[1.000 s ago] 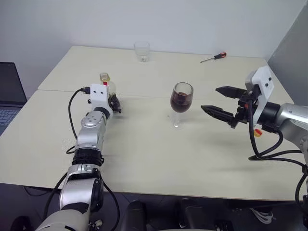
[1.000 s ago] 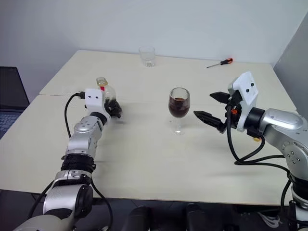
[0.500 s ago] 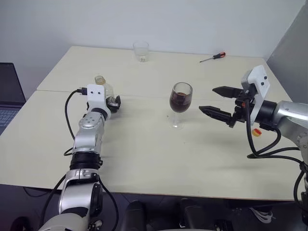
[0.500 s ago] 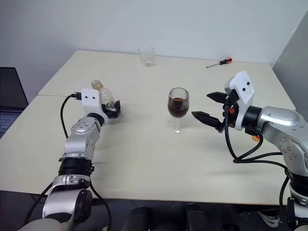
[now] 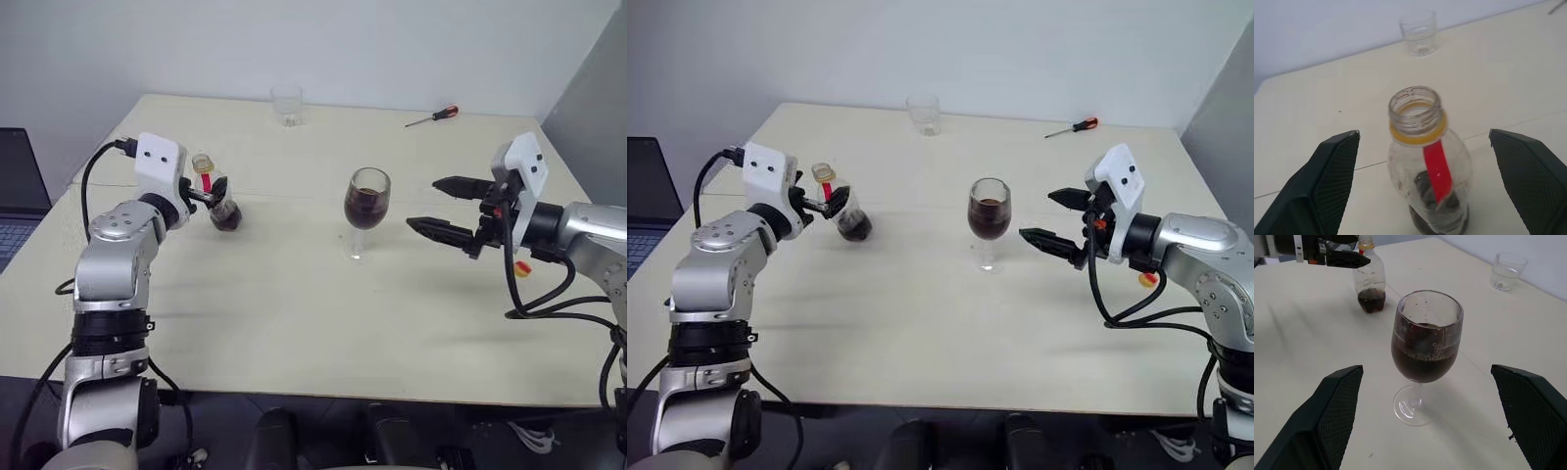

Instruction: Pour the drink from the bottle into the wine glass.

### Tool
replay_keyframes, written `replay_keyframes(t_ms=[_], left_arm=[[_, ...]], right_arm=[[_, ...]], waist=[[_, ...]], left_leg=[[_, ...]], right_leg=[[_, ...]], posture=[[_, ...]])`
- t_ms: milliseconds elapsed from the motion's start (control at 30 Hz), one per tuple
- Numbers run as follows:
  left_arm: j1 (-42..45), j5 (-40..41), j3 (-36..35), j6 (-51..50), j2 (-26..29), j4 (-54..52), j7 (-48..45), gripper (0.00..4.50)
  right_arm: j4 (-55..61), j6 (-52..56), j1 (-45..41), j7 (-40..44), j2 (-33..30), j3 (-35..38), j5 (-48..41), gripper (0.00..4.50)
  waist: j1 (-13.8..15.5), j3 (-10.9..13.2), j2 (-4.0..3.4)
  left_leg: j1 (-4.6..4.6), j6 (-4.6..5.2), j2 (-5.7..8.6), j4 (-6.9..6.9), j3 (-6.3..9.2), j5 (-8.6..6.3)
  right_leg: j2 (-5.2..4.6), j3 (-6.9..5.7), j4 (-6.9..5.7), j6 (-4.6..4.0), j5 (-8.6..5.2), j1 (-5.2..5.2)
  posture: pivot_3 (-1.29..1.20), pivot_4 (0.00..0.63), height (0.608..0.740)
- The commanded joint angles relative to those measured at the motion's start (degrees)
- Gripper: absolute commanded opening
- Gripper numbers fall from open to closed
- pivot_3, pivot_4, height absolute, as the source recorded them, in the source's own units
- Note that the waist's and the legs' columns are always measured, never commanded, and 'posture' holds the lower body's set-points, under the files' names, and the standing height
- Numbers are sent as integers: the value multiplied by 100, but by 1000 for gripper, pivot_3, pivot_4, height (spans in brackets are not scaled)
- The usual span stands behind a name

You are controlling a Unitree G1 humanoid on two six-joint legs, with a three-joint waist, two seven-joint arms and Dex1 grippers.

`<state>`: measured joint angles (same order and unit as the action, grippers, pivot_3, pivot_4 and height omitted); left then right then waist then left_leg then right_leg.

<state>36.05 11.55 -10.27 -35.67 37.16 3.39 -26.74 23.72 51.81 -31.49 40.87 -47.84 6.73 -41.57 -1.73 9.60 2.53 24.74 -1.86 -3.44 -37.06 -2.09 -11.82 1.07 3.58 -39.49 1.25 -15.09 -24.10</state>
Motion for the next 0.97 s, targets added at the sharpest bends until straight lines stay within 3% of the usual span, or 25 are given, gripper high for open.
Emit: replay_keyframes(t_ms=[33,100,400,600,967], left_arm=[[382,321,-12,1,527,-358,-825,4493],[478,672,68,188,829,-440,-1708,4493],[805,2182,-58,-293,1362,-464,-3847,4493],[940,2316,-34,-289,1572,-194,-4277,4493],[616,2381,46,-390,1769,-266,-4730,4493]], right_arm=[[-36,-151,-122,202,-181,118,67,4500],[-124,-245,-92,342,-258,175,92,4500],[-581,-770,336,1247,-557,825,-84,4500],[-637,-889,762,1705,-902,1069,-87,4500],[-429,-823,649,1749,-908,968,-187,4500]], waist=[[4,0,0],[2,1,-1],[-1,3,-4],[0,3,-5],[-8,6,-11]], left_leg=[[0,0,1,0,0,0],[0,0,2,2,-2,0],[0,0,2,2,-5,0],[-2,1,1,2,-3,0],[-3,1,-5,2,-3,0]], right_leg=[[0,-1,1,0,0,0],[1,0,5,0,0,0],[3,0,7,0,-3,-1],[14,0,5,18,-17,0],[22,2,4,14,-23,-3]], posture=[[0,150,740],[0,150,740],[0,150,740],[0,150,740],[0,150,740]])
